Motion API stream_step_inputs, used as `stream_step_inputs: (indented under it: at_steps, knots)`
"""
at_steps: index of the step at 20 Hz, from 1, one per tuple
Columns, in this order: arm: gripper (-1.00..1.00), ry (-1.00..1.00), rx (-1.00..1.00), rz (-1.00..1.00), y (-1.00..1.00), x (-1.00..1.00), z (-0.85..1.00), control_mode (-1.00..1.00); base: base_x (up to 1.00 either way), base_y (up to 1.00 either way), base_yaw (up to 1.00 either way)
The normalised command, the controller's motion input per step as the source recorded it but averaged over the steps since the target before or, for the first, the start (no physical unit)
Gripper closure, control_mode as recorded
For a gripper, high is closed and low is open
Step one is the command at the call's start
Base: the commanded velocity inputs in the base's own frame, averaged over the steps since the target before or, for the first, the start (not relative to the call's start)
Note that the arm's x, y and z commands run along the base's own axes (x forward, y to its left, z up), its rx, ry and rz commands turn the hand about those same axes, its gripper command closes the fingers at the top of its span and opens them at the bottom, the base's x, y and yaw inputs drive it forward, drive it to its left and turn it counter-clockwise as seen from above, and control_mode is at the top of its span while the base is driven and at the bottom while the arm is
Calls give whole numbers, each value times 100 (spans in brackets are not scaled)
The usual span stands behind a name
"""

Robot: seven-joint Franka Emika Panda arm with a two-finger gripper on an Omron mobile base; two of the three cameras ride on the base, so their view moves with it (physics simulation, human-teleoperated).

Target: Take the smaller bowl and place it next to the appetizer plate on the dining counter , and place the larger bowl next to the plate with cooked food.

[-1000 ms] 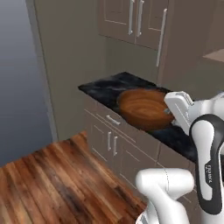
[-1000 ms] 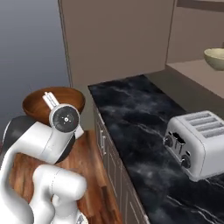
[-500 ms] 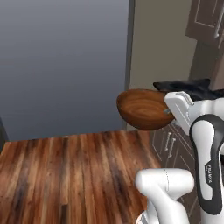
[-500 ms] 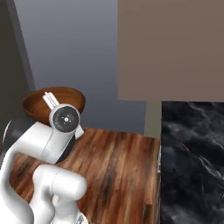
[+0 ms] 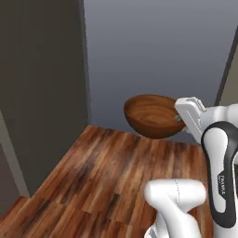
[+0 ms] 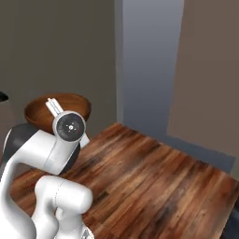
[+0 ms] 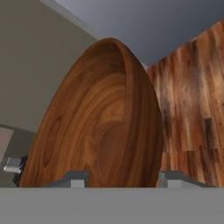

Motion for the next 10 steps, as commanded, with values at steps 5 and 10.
stream_step_inputs:
  at_steps: [5, 10]
  knots:
    - [100, 0, 0, 0, 0, 0, 0, 100, -30, 50, 69]
    - [100, 0, 0, 0, 0, 0, 0, 100, 0, 57, 57]
